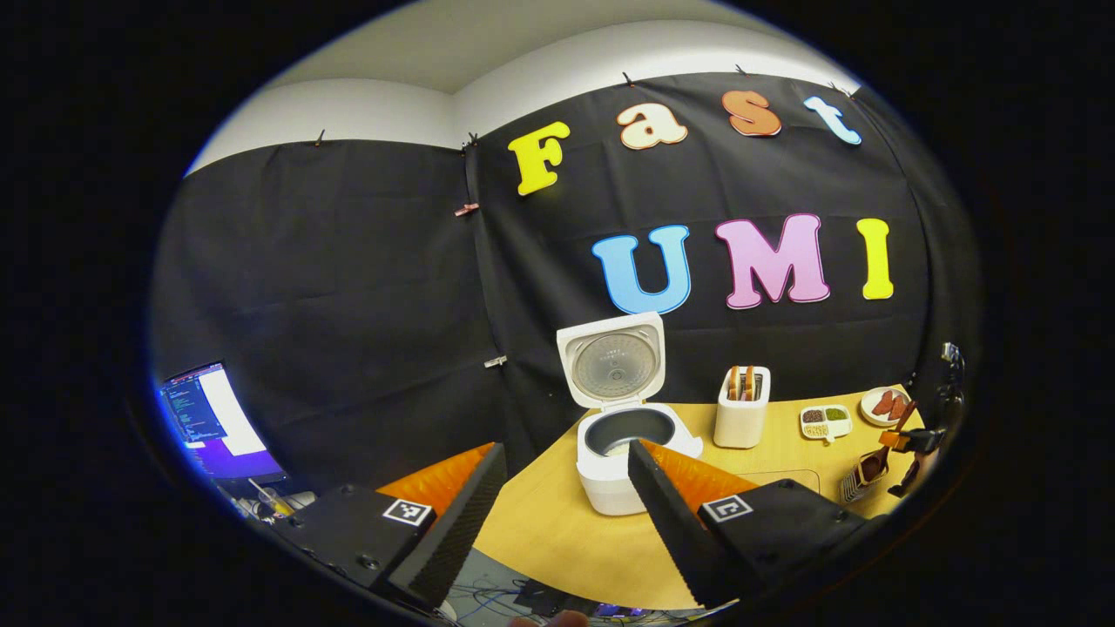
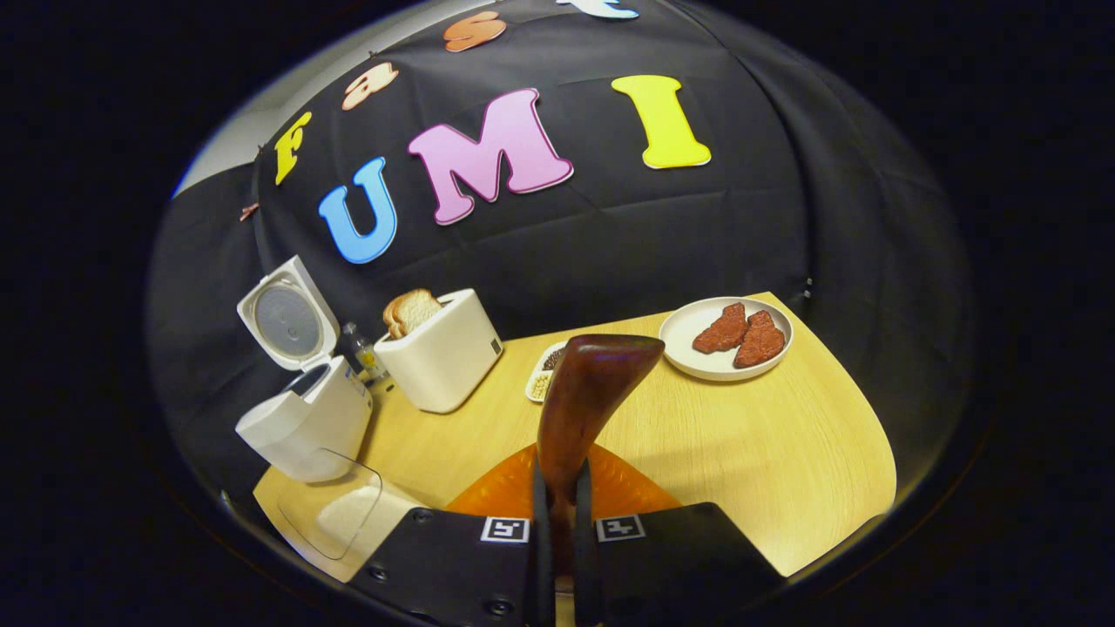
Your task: Close the left gripper, press the button to open the rice cooker; take a wooden spoon from the chopstick holder with the right hand, scoop a spoonful of rice and pour it into the rice cooker, then put the wooden spoon back into the chopstick holder.
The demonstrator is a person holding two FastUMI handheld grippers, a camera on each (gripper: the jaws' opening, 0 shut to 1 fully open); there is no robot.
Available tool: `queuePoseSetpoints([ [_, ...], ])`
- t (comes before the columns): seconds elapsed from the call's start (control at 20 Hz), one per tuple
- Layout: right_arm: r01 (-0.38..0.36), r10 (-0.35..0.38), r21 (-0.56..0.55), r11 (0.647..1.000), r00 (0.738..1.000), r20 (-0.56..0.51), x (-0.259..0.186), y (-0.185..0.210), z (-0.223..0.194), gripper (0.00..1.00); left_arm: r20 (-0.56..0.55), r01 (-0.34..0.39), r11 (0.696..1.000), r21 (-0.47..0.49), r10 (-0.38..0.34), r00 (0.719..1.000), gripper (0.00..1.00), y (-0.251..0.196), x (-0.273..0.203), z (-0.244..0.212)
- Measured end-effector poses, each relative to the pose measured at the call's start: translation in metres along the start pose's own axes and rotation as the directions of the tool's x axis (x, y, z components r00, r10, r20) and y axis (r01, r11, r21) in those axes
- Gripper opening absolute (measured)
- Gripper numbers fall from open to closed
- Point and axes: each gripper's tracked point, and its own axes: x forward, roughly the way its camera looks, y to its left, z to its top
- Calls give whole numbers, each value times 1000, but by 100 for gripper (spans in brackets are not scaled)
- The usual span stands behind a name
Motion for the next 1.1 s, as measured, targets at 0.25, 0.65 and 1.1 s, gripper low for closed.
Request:
queuePoseSetpoints([
  [0.25, 41, -37, -31, 999, 993, 109, -32, 9, 53, 13, 53, 64, 996, -60, -61, 997, 97, 8, 16, 9],
  [0.65, 135, -119, -45, 990, 960, 255, -113, 74, 110, 13, 152, 272, 960, -66, -260, 954, 97, 43, 62, 14],
  [1.1, 172, -150, -59, 983, 951, 270, -132, 171, 79, 13, 191, 428, 902, -56, -411, 891, 97, 77, 104, 3],
])
